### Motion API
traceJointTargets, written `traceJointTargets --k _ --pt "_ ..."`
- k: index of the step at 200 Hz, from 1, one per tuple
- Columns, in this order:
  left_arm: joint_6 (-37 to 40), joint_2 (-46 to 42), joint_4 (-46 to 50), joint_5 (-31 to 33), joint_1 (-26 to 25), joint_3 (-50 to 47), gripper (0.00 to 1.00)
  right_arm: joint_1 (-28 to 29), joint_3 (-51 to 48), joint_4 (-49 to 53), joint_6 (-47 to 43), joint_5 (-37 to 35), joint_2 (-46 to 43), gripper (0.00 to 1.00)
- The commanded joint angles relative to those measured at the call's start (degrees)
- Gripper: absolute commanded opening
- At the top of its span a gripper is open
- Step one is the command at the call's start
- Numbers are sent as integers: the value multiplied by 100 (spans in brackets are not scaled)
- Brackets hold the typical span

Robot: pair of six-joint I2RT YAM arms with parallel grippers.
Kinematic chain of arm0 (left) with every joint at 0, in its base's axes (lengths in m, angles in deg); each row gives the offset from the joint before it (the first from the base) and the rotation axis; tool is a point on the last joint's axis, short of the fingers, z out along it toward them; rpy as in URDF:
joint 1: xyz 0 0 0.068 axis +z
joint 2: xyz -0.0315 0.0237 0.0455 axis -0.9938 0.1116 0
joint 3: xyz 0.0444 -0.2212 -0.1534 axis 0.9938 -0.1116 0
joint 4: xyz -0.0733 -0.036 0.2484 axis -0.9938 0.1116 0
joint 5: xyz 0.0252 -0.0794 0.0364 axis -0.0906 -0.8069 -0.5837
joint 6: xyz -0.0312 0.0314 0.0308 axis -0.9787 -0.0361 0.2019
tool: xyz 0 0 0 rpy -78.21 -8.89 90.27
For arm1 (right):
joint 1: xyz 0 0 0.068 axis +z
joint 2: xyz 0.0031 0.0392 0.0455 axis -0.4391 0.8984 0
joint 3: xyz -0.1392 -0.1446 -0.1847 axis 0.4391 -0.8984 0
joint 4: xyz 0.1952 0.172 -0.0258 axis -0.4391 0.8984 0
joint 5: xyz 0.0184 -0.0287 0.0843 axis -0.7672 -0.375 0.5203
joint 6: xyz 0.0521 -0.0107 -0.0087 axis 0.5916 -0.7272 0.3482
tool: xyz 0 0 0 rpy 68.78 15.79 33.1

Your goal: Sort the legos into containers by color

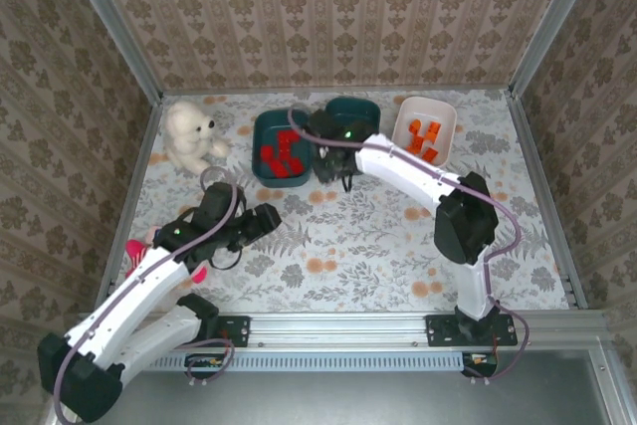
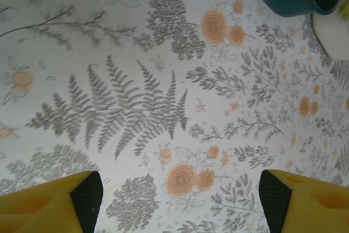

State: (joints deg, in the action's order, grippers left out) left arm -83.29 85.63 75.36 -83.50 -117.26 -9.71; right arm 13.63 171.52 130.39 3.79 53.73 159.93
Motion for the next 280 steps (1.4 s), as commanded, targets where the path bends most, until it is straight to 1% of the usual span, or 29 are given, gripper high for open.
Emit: traceJointTargets --k 1,31,47,66,85,112,149,176,198,206,219,238,254,280 --pt "275 312 -605 -142 -17 436 79 -323 882 816 252 -635 738 28" --pt "331 692 -826 -194 -16 656 79 -755 2207 1390 402 -777 1713 28" --pt "339 780 -939 -204 -4 694 79 -897 2739 1615 421 -770 2163 28" --pt "349 849 -988 -202 -1 736 79 -1003 3141 1852 464 -872 2592 28" --pt "367 888 -990 -185 3 778 79 -1088 3210 1877 530 -909 2812 29" --pt "341 854 -964 -159 19 770 79 -1107 3231 1793 482 -1040 2978 31" --pt "295 774 -943 -145 36 704 80 -1148 3323 1768 432 -1232 3172 32" --pt "292 782 -944 -159 46 691 80 -1173 3541 1806 314 -1314 3326 34" --pt "310 790 -936 -169 54 705 80 -1173 3619 1851 263 -1381 3380 38" --pt "314 799 -929 -170 55 720 80 -1169 3622 1859 263 -1392 3380 42" --pt "321 790 -913 -177 57 715 80 -1157 3629 1852 233 -1402 3351 51" --pt "321 766 -881 -179 58 714 80 -1106 3739 1821 188 -1461 3239 59" --pt "315 730 -854 -163 62 709 80 -1052 3855 1729 126 -1498 3060 62" --pt "314 654 -790 -122 71 715 80 -965 3984 1562 85 -1549 2639 62"
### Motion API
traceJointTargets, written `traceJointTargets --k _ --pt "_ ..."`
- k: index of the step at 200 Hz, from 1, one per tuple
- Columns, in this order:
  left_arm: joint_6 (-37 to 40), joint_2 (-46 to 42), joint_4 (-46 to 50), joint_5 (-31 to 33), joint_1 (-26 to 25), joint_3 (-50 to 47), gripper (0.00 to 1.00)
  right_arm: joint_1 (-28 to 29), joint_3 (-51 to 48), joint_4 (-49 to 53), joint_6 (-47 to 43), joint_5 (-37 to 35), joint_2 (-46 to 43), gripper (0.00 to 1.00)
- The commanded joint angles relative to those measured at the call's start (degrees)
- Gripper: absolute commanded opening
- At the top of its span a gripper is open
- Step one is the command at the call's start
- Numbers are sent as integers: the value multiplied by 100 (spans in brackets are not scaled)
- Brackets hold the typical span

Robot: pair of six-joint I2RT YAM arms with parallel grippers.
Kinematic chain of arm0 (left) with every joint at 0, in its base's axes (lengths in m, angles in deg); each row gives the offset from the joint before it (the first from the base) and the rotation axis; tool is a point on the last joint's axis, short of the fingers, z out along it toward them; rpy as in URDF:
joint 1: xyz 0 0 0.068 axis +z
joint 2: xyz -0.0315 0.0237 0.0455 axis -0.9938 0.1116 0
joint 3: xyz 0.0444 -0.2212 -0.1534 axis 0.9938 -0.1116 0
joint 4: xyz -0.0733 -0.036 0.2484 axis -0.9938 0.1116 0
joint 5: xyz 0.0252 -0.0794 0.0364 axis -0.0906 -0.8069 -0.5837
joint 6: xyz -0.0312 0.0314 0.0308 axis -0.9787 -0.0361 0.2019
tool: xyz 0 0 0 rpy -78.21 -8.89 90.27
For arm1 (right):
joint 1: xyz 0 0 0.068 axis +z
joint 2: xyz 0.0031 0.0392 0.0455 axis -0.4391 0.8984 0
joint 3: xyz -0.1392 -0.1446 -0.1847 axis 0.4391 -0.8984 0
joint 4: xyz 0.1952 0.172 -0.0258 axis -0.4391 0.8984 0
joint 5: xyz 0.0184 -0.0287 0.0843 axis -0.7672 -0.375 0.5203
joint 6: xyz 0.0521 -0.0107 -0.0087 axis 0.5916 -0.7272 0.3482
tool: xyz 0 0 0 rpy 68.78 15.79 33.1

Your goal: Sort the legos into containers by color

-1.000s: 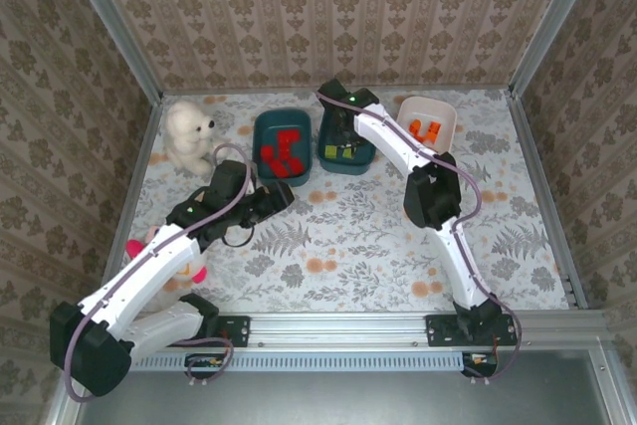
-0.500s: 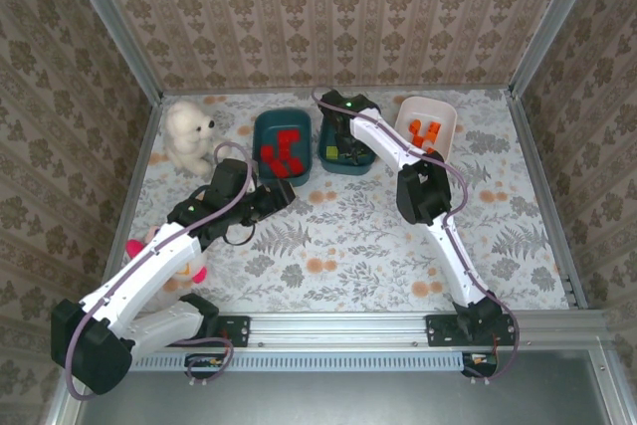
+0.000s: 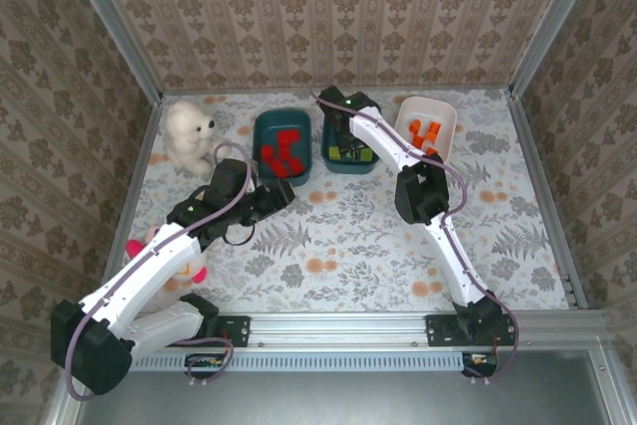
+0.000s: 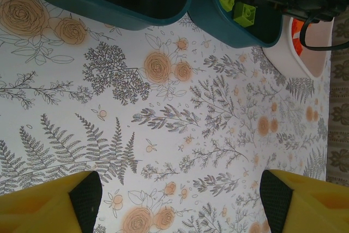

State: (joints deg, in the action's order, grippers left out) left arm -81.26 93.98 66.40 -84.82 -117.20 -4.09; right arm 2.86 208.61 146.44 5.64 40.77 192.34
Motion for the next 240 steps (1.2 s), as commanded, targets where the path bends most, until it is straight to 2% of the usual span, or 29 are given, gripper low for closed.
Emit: traceJointTargets --k 1,42,58,83,105,119,133,137,138,141,171,176,178,199,212,232,240 --pt "111 -183 107 13 69 152 79 114 274 -54 -102 -253 -619 62" --pt "243 -366 436 120 147 286 80 208 -138 -503 -113 -183 -1728 62" --pt "281 -500 702 176 254 357 80 277 -955 -1023 -142 -86 -2479 62" --pt "329 -770 1224 295 447 398 80 419 -2814 -2177 -201 110 -3902 63" --pt "409 -1032 1749 428 658 421 80 562 -4490 -3022 -187 403 -5213 71" --pt "501 -1211 1982 481 711 421 80 630 -5162 -3110 -78 491 -5824 77" --pt "596 -1379 2150 507 981 422 80 689 -5795 -3059 40 555 -6429 83" --pt "623 -1408 2202 510 1024 431 81 702 -5965 -3036 59 564 -6606 86" --pt "626 -1416 2214 509 1028 431 81 710 -6041 -3026 78 565 -6691 94" --pt "643 -1438 2243 512 1057 431 81 720 -6172 -3011 98 577 -6778 99" --pt "805 -1518 2584 577 1323 492 87 722 -7173 -2728 362 475 -8067 100" --pt "830 -1521 2649 629 1365 520 98 722 -7316 -2636 402 400 -8279 100" --pt "847 -1521 2672 655 1378 531 100 722 -7348 -2605 418 377 -8347 100" --pt "1118 -1629 2738 888 1522 593 100 722 -7631 -2249 578 -12 -8924 100" --pt "1218 -1684 2846 1242 1565 659 100 714 -7728 -2002 675 -417 -9166 100" --pt "1451 -1613 2904 1986 1585 722 100 643 -7871 -1342 1344 -1916 -9258 100" --pt "1401 -1495 3012 2550 1594 757 100 482 -8118 -1495 1230 -2046 -9367 100"
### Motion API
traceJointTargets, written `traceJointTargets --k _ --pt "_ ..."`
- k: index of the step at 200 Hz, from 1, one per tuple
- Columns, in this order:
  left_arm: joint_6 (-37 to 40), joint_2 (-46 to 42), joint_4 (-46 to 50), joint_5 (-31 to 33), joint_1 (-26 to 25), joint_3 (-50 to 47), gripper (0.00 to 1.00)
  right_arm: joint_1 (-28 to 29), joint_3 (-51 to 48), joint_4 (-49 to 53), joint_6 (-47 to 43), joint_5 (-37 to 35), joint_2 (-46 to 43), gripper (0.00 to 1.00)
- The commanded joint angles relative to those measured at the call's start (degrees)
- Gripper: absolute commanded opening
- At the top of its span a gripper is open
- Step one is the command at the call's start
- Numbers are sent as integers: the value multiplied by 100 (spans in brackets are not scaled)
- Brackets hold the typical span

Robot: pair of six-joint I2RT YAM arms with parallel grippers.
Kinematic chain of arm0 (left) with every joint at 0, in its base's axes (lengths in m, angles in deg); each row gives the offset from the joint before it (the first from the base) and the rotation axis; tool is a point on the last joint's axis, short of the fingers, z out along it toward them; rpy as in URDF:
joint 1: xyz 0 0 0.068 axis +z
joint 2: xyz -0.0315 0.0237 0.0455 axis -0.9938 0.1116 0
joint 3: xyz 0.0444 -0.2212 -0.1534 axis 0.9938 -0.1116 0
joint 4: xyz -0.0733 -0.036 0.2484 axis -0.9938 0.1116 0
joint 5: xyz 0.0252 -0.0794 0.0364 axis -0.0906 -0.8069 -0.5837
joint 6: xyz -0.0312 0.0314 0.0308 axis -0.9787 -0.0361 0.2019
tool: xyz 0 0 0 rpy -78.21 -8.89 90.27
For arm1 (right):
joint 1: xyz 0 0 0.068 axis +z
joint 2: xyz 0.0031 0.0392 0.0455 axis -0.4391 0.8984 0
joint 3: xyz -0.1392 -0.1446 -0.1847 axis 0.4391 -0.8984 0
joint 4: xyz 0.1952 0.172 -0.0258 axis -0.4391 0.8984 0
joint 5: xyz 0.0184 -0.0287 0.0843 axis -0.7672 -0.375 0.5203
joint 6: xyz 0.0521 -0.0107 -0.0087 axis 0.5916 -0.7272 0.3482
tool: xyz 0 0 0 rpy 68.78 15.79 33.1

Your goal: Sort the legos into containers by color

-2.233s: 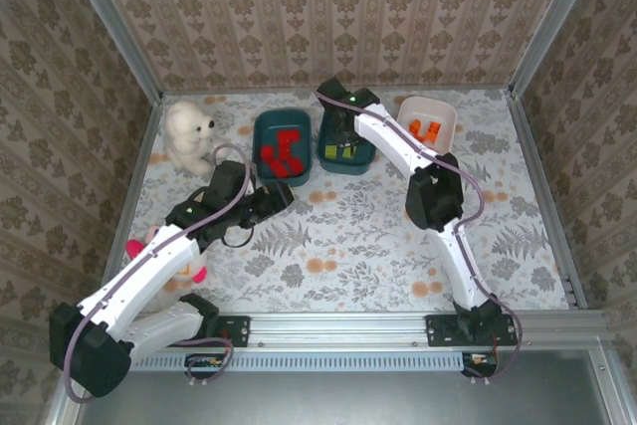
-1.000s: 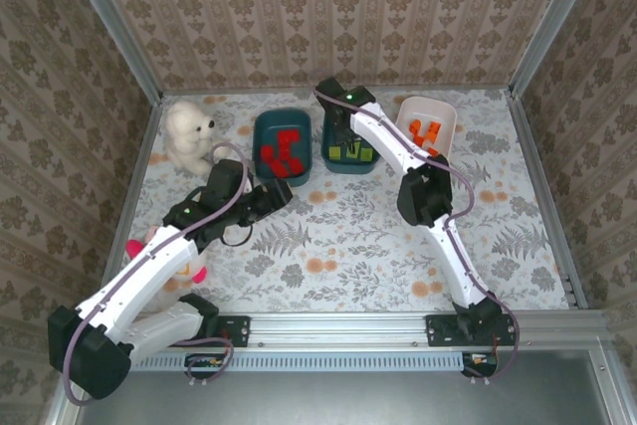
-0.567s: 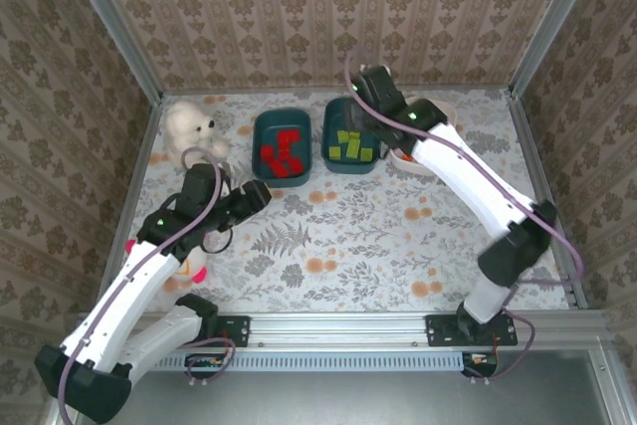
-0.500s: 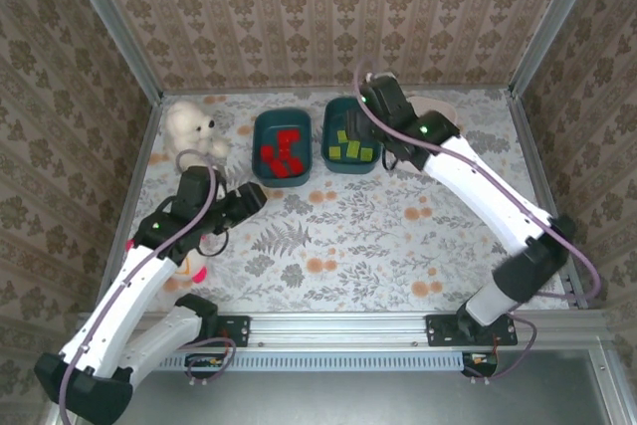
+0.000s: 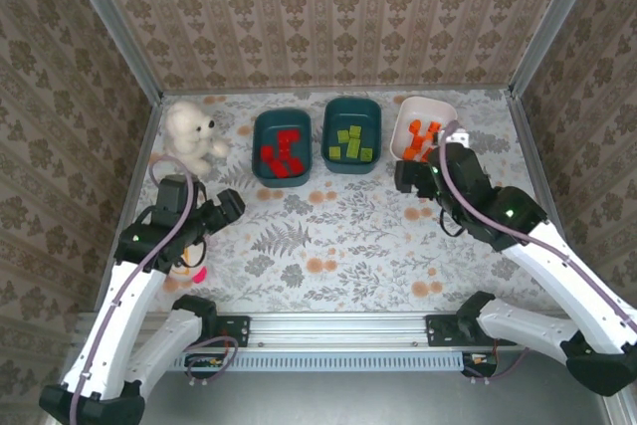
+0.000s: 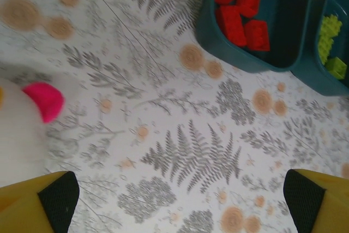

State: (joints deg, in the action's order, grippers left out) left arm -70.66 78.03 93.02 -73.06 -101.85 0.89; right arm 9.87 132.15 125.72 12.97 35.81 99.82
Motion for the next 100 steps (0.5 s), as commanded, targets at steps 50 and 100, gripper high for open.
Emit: traceJointTargets --k 50,100 --pt "1914 407 -1459 3915 86 -838 100 -1233 -3783 -3715 -1604 -1762 -1666 100" --pt "4033 538 -5334 2499 859 -2594 100 -2123 -4749 -5502 -2277 -521 -712 100"
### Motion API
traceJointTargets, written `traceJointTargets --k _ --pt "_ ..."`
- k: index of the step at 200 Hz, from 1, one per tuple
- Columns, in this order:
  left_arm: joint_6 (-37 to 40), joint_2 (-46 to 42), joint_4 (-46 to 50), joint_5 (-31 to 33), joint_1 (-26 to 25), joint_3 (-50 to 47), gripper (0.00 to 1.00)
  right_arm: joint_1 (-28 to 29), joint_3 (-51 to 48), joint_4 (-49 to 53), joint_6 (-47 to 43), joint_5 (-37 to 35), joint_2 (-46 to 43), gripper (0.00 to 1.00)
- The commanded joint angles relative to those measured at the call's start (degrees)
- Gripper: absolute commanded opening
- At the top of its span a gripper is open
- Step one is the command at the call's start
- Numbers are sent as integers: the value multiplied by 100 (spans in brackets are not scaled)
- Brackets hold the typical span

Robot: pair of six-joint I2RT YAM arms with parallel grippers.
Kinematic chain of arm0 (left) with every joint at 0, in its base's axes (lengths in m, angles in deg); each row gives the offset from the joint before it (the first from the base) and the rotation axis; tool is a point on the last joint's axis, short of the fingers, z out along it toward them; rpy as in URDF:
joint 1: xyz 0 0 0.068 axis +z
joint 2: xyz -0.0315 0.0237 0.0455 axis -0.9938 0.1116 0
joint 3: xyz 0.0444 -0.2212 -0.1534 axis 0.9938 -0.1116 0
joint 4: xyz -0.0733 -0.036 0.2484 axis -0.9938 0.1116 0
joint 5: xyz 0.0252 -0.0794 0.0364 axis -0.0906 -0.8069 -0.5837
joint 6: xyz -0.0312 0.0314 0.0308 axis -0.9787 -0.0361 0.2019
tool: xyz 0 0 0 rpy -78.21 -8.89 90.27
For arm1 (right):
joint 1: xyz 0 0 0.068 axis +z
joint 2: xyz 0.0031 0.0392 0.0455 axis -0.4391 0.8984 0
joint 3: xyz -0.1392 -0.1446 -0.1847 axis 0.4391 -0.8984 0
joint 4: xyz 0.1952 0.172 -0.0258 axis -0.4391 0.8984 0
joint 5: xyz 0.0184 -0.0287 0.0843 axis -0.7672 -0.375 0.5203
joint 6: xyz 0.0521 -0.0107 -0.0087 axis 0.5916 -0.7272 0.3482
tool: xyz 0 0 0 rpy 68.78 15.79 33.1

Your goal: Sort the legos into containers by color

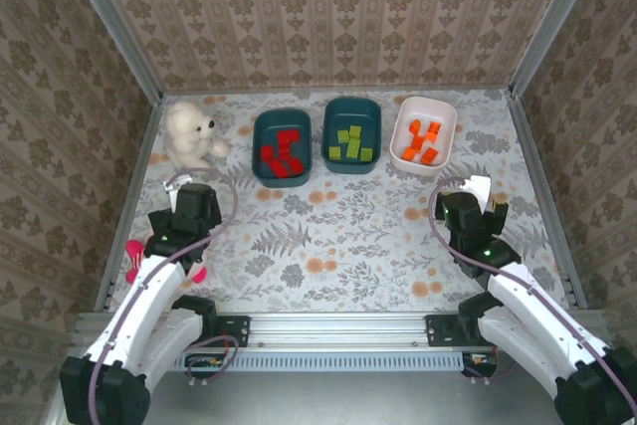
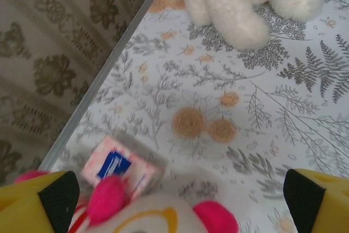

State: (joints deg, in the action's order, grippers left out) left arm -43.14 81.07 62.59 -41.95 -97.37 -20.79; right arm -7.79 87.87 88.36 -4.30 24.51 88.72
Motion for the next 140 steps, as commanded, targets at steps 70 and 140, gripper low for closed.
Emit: traceJointTargets --k 70,140 --pt "1010 2693 -4788 -2111 1339 -370 100 -1401 -213 -4051 -663 2039 2639 100" --pt "1554 3856 -6447 -2976 1407 -444 100 -1853 157 -5093 -586 2965 3854 100"
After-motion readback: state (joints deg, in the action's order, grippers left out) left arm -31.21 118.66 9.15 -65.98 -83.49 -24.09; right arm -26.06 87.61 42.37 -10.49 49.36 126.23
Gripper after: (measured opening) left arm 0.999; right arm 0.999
